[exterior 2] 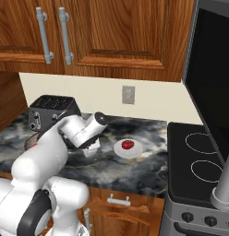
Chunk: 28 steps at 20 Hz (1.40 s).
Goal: Remove the mango from the bowl and place it on the small plate. Then place the bowl with only the fish in the microwave, close the door, and press the start button to microwave the fish.
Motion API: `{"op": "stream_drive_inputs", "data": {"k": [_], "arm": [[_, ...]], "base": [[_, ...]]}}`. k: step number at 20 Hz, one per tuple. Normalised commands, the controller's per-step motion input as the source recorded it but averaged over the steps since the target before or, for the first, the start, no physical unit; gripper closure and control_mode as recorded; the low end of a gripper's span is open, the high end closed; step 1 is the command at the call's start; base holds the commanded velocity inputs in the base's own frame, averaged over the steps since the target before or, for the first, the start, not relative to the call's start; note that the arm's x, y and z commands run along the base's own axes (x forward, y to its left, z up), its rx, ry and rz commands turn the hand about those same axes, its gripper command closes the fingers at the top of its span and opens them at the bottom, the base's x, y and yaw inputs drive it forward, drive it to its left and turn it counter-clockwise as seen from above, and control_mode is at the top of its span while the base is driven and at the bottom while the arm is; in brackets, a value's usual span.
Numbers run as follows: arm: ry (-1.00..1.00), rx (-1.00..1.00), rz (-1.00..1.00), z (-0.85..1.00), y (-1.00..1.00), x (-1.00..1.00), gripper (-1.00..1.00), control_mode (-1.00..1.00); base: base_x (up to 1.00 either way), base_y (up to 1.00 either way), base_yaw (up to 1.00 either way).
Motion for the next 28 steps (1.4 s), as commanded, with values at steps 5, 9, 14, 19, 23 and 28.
{"op": "stream_drive_inputs", "data": {"k": [5, 9, 14, 19, 23, 28], "arm": [[0.01, 0.01, 0.26, 0.04, 0.87, 0.09, -1.0, -1.0], [0.07, -0.04, 0.16, -0.1, 0.69, 0.09, -1.0, -1.0], [0.09, -0.04, 0.12, -0.23, 0.53, 0.1, -1.0, -1.0], [0.06, -0.02, 0.09, -0.35, 0.32, 0.12, -1.0, -1.0], [0.0, 0.0, 0.03, -0.34, 0.0, 0.05, -1.0, -1.0], [0.0, 0.0, 0.0, -0.18, 0.0, 0.05, -1.0, -1.0]], "base": [[0.0, 0.0, 0.0], [0.0, 0.0, 0.0], [0.0, 0.0, 0.0], [0.0, 0.0, 0.0], [0.0, 0.0, 0.0], [0.0, 0.0, 0.0]]}}
